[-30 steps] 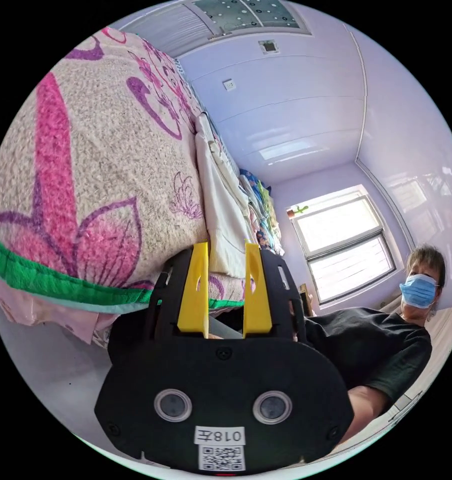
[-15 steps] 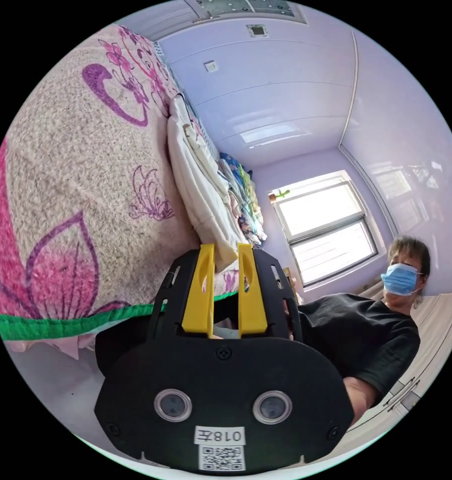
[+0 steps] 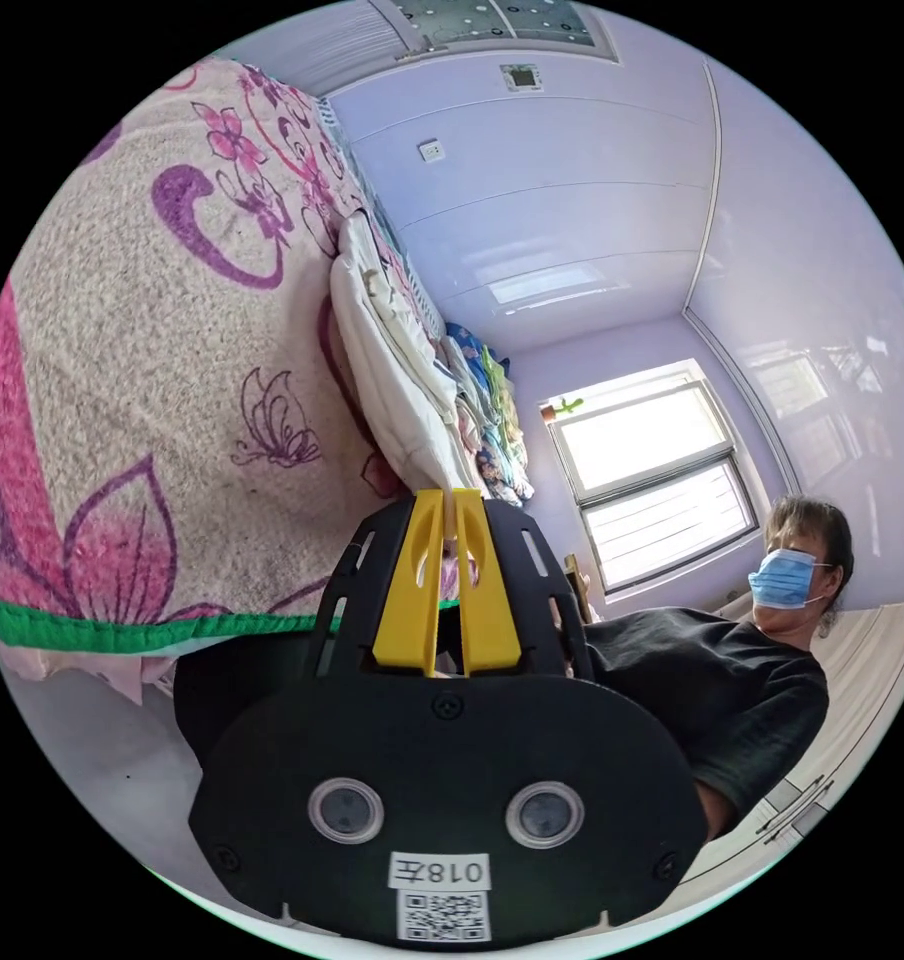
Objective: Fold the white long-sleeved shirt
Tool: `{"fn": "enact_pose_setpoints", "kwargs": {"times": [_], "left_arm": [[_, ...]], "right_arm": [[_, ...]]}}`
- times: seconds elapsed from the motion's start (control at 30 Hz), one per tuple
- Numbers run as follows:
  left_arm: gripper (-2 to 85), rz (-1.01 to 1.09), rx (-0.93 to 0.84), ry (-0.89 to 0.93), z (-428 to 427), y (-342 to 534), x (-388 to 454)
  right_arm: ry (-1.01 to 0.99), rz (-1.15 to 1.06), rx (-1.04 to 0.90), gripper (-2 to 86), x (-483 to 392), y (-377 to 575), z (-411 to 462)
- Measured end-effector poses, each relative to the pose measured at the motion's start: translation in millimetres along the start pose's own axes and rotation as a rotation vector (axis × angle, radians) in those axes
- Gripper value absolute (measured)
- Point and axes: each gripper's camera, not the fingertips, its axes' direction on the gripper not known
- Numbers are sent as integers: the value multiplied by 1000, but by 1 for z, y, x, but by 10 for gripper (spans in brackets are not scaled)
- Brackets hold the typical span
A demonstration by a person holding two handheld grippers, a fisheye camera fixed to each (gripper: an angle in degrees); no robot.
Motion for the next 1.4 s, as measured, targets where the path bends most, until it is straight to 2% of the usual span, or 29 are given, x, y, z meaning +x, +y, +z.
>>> {"fn": "enact_pose_setpoints", "kwargs": {"times": [0.17, 0.3, 0.43, 0.73, 0.9, 1.07, 1.23, 1.4], "left_arm": [[-9, 5, 40, 28, -5, -1, 9], [-9, 23, 53, 7, -10, 2, 25], [-9, 103, 51, 12, -15, 4, 54], [-9, 282, 125, 69, -50, 30, 135], [-9, 264, 91, 69, -74, 105, 175], [-9, 138, 142, 96, -77, 152, 170], [-9, 31, 261, 153, -61, 91, 129], [-9, 23, 328, 190, -21, -66, 110]], "right_arm": [[17, 25, 9, 44, 1, 2, 4], [43, -24, 47, 27, -15, 11, -6], [-45, -169, 129, 20, -50, 18, -30], [-39, -439, 145, 17, -149, 35, -72], [-47, -407, 60, 16, -168, 81, -93], [-94, -199, 92, 16, -141, 119, -108], [-218, -122, 188, 17, -114, 64, -96], [-237, -181, 281, 18, -132, -45, -89]]}}
